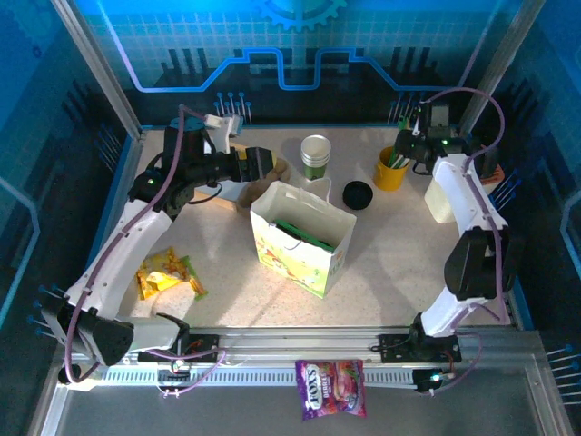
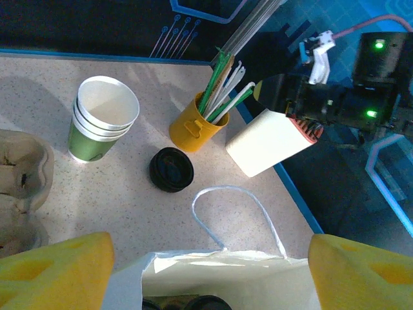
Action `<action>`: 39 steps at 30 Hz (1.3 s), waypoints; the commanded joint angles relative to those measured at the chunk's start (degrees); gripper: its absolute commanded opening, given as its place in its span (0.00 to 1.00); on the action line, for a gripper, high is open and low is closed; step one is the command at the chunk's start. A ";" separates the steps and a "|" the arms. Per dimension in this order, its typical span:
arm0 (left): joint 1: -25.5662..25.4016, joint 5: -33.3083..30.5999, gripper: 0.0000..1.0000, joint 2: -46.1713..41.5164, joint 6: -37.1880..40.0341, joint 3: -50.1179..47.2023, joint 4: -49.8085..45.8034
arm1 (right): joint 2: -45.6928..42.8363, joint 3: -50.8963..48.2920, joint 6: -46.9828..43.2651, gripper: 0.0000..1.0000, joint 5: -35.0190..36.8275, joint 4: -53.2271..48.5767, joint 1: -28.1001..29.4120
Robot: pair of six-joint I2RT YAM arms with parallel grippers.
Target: Pack the takeout coffee
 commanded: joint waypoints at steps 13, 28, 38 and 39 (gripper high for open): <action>-0.20 1.53 0.80 -0.26 0.16 -1.47 2.94 | 11.73 11.19 0.72 0.46 8.50 -4.03 -2.42; -0.19 1.66 0.80 -0.65 1.11 -2.53 3.35 | 12.79 11.04 0.88 0.24 4.43 -1.83 -3.92; -0.18 1.55 0.80 -1.08 1.30 -3.31 3.92 | 13.06 11.96 0.46 0.10 1.65 -1.15 -4.36; -0.20 1.63 0.80 -1.07 1.35 -3.23 3.77 | 12.92 11.96 0.52 0.09 1.26 -1.15 -4.37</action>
